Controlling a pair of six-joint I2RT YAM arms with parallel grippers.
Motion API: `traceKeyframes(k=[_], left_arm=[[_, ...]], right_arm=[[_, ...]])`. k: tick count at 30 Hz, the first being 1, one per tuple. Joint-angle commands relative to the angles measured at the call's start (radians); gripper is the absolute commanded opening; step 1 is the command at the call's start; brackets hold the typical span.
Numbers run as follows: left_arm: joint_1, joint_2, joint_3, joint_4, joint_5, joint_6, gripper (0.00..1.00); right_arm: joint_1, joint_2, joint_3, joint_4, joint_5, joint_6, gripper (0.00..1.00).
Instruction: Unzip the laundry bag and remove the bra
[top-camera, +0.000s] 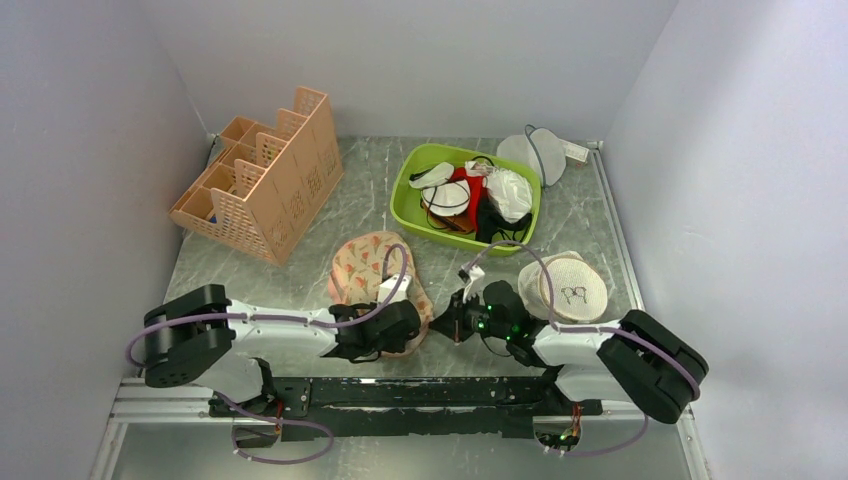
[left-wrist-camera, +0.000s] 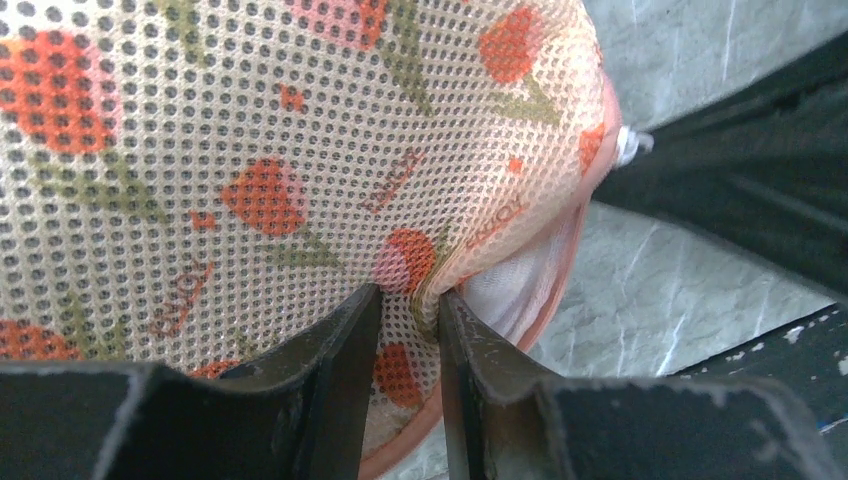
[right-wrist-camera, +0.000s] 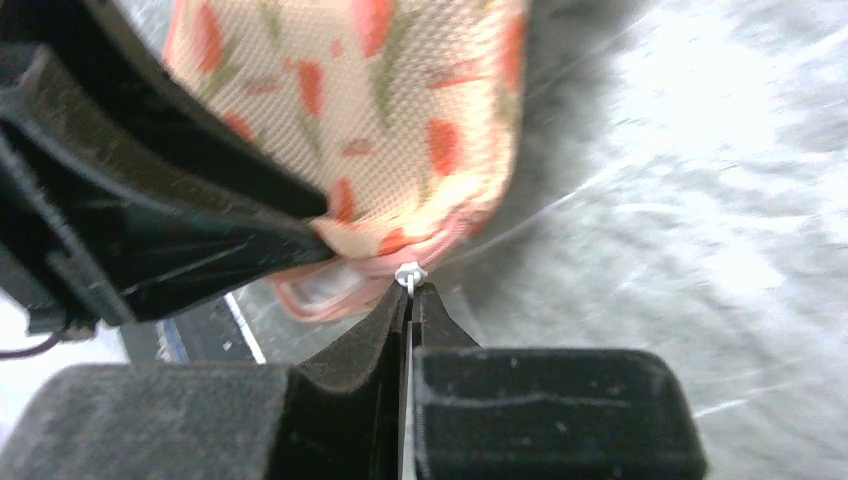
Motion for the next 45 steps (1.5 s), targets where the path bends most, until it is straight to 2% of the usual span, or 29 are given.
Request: traceKeyframes(k=[1,5,11,13,16,20,22,26,29,34,40,45], left_arm=[[0.010,0.033,-0.105,-0.148,0.029,-0.078,0.39],[0.010,0.016,-0.126,-0.145,0.034,-0.085,0.39],[0.010,-0.009,-0.140,-0.141,0.031,-0.095,0.39],[0.010,-0.016,-0.139,-0.145,0.031,-0.094,0.39],[0.006,-0.038,-0.110,-0.173,0.032,-0.068,0.43],[-0.025,-0.132,-0.025,-0.244,0.001,-0.006,0.58],[-0.037,-0.181,0.025,-0.251,-0.003,0.042,0.62],[-0.046,-0.224,0.118,-0.238,-0.017,0.125,0.67],[-0.048,-0.187,0.173,-0.217,-0.020,0.180,0.68],[-0.072,-0.058,0.228,-0.228,-0.045,0.203,0.68],[-0.085,0.034,0.219,-0.283,-0.111,0.149,0.65],[-0.085,0.060,0.219,-0.404,-0.215,0.048,0.49]], right_arm=[[-0.105,0.018,0.062,-0.046,0.055,-0.094,0.00],[-0.189,0.106,0.124,-0.031,-0.003,-0.126,0.00],[-0.193,0.204,0.212,0.026,0.025,-0.160,0.00],[-0.192,0.223,0.245,-0.013,0.047,-0.179,0.00],[-0.190,0.179,0.217,-0.005,-0.005,-0.147,0.00],[-0.179,0.094,0.152,-0.028,-0.104,-0.099,0.00],[-0.162,0.050,0.133,-0.066,-0.129,-0.087,0.00],[-0.114,-0.018,0.096,-0.082,-0.161,-0.057,0.00],[-0.077,-0.043,0.077,-0.071,-0.170,-0.039,0.00],[-0.027,-0.043,0.063,-0.042,-0.178,-0.018,0.00],[0.000,-0.045,0.047,0.001,-0.179,0.008,0.00],[0.009,-0.039,0.046,0.007,-0.181,-0.007,0.00]])
